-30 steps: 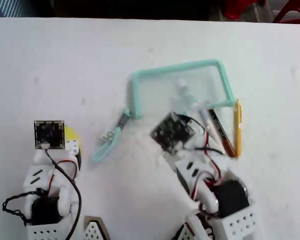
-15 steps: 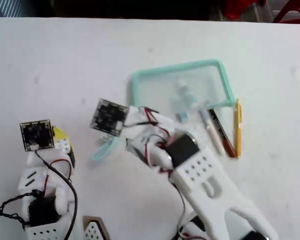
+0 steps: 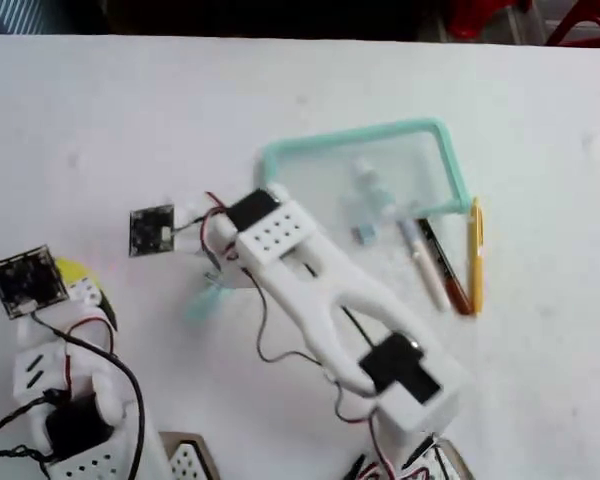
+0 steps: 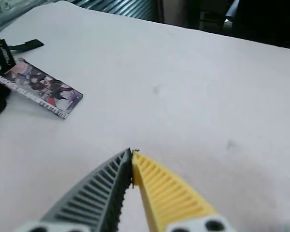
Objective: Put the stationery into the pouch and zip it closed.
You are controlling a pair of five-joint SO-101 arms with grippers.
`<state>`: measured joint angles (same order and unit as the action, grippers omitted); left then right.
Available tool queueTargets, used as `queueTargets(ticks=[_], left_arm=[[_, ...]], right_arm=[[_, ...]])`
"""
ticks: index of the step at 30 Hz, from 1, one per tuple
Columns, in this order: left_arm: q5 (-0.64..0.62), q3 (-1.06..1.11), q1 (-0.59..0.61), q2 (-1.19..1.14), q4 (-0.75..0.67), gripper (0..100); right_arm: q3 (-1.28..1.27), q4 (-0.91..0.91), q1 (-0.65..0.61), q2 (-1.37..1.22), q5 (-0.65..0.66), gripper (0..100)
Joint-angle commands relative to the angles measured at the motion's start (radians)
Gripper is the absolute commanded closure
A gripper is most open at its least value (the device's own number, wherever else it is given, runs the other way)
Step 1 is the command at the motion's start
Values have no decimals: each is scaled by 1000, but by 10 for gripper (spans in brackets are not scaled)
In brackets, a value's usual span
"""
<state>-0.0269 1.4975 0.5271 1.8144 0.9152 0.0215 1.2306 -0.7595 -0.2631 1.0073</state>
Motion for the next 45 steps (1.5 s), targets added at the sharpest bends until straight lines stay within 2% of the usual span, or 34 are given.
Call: queueTargets(ticks=[1, 9, 14, 22, 24, 27, 30, 32, 35, 38, 40, 43, 45], left_arm=[[-14, -17, 45, 7, -38, 973], [-14, -17, 44, 7, -38, 973], [-14, -6, 44, 7, -44, 973], [-14, 21, 21, 7, -81, 973], [-14, 23, 21, 7, -81, 973], [-14, 23, 18, 7, -81, 973], [-14, 25, 16, 7, -81, 973], [-14, 25, 16, 7, -81, 973], [-11, 25, -12, 7, -80, 973], [-6, 25, -97, 7, -74, 968], [3, 26, -162, 7, -68, 927], [26, 26, -245, 7, -29, 855], [28, 25, -282, 7, -14, 848]], right_arm=[[155, 15, 4, -111, 18, 755], [341, 65, 47, -364, 87, 755], [394, 160, 94, -381, 133, 757], [417, 79, 117, -476, 138, 759], [419, 62, 116, -512, 138, 801], [433, 38, 113, -522, 137, 981], [500, 47, 114, -522, 127, 947], [586, 68, 116, -521, 72, 986], [796, 125, 131, -521, -38, 981], [1073, 177, 168, -526, -166, 981], [1244, 199, 203, -529, -239, 981], [1444, 223, 265, -529, -284, 981], [1537, 240, 300, -522, -288, 981]])
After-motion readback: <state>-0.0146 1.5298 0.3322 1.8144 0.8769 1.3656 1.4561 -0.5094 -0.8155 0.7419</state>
